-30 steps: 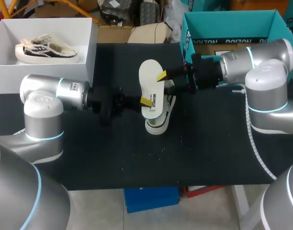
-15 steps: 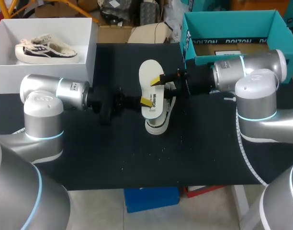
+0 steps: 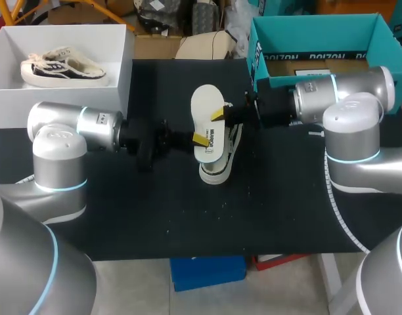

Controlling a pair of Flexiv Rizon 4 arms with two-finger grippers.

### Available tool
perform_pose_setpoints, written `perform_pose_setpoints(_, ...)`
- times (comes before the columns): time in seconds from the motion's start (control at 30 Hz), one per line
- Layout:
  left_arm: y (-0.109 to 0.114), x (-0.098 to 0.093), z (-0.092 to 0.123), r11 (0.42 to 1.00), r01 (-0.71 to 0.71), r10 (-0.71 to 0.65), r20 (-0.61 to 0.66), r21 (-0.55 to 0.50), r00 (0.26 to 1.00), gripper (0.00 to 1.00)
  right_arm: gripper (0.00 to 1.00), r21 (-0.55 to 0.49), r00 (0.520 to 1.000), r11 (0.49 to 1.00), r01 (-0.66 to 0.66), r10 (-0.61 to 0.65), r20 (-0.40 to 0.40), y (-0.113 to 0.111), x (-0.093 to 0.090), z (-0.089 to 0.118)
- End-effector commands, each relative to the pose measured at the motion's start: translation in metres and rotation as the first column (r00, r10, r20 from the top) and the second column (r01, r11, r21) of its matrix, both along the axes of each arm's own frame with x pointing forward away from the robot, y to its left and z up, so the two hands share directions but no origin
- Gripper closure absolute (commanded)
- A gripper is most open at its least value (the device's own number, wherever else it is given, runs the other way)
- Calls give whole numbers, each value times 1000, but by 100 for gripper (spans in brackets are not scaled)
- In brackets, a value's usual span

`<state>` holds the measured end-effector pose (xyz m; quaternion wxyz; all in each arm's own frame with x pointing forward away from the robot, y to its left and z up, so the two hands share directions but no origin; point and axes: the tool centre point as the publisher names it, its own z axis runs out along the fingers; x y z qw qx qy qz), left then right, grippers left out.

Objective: Take the shoe out of the shoebox, open the shoe tongue, remove and reinsert the insole, then place the shoe into the shoebox

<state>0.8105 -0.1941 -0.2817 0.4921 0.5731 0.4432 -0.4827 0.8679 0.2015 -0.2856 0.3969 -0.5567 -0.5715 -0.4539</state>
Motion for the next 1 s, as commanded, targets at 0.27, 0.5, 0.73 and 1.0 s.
perform_pose_setpoints(0.27, 48, -41, 36, 753, -200, 278, -27, 627, 960, 0, 100, 0, 1000, 1000, 0, 0, 0, 1, 1, -1)
perform_pose_setpoints(0.5, 68, -56, 60, 345, -198, 340, 75, 918, 938, 0, 100, 0, 1000, 1000, 0, 0, 0, 1, 1, -1)
perform_pose_setpoints(0.73, 46, -36, 70, 63, -225, 283, 199, 972, 938, 0, 100, 0, 1000, 1000, 0, 0, 0, 1, 1, -1)
perform_pose_setpoints(1.0, 26, -19, 75, -30, -219, 223, 220, 975, 950, 0, 100, 0, 1000, 1000, 0, 0, 0, 1, 1, -1)
